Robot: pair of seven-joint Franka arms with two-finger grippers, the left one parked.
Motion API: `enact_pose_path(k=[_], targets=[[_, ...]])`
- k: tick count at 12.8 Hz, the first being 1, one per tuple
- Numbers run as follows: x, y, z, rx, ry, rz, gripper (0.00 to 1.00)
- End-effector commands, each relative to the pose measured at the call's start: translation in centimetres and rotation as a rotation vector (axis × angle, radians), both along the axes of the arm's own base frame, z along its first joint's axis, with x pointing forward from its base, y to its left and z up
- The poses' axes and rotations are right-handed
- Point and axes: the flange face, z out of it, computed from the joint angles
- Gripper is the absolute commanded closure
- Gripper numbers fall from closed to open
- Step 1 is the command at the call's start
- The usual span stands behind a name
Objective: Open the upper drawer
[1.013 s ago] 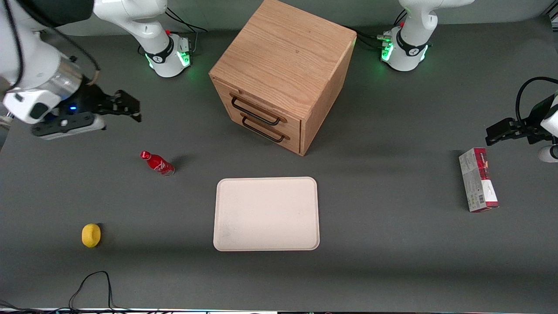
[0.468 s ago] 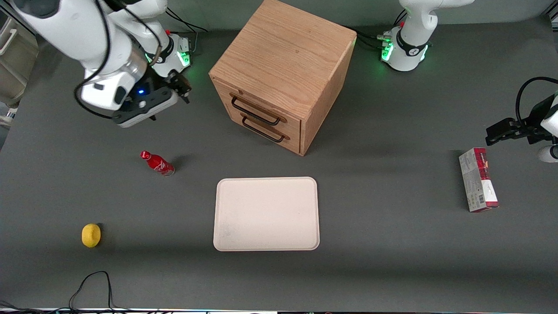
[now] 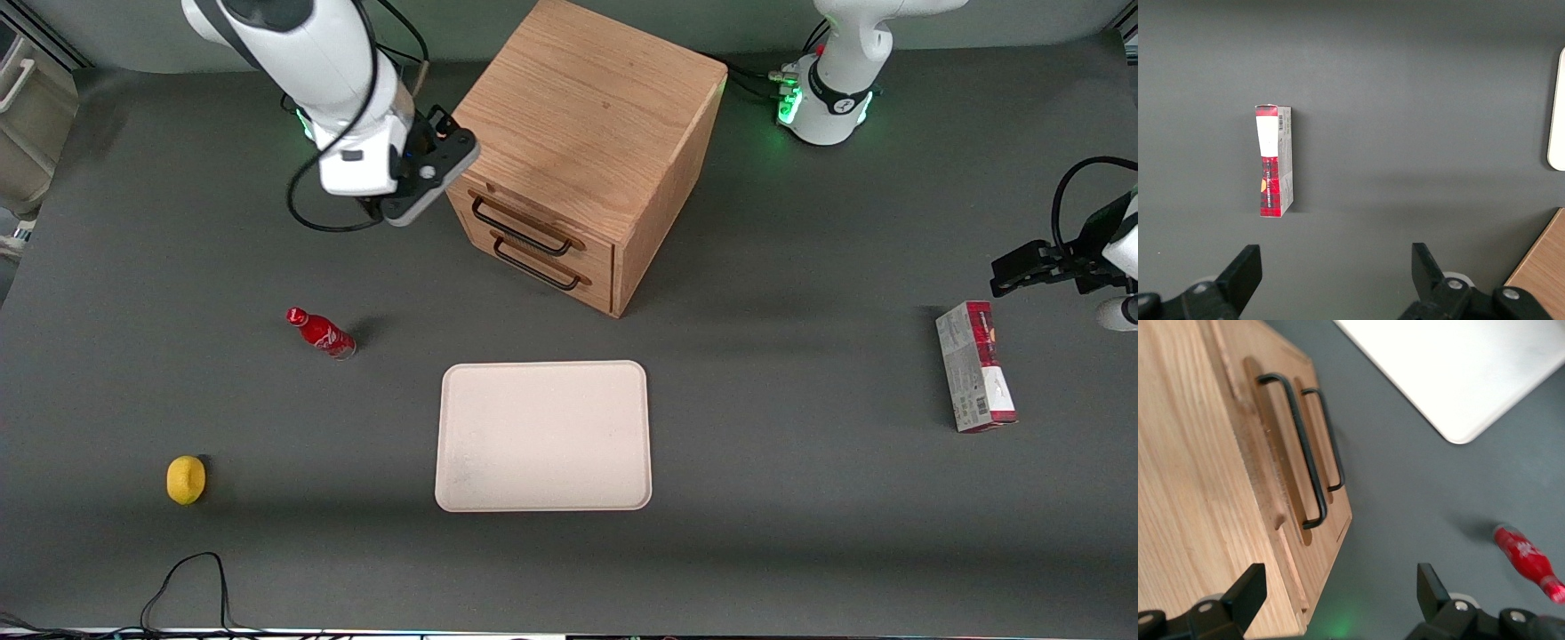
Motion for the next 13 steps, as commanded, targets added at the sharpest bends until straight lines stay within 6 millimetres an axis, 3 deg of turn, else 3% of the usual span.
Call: enact_pose_path(k=[1, 4, 7, 13], targets=[[0.6, 3.2, -3.6, 0.069, 0.05, 0.094, 0.0], [2.3, 4.4, -7.4, 0.13, 0.059, 0.149, 0.0], [3.7, 4.3, -9.3, 0.169, 0.052, 0.225, 0.0], [3.5, 4.4, -13.1, 0.188, 0.034, 0.25, 0.0]])
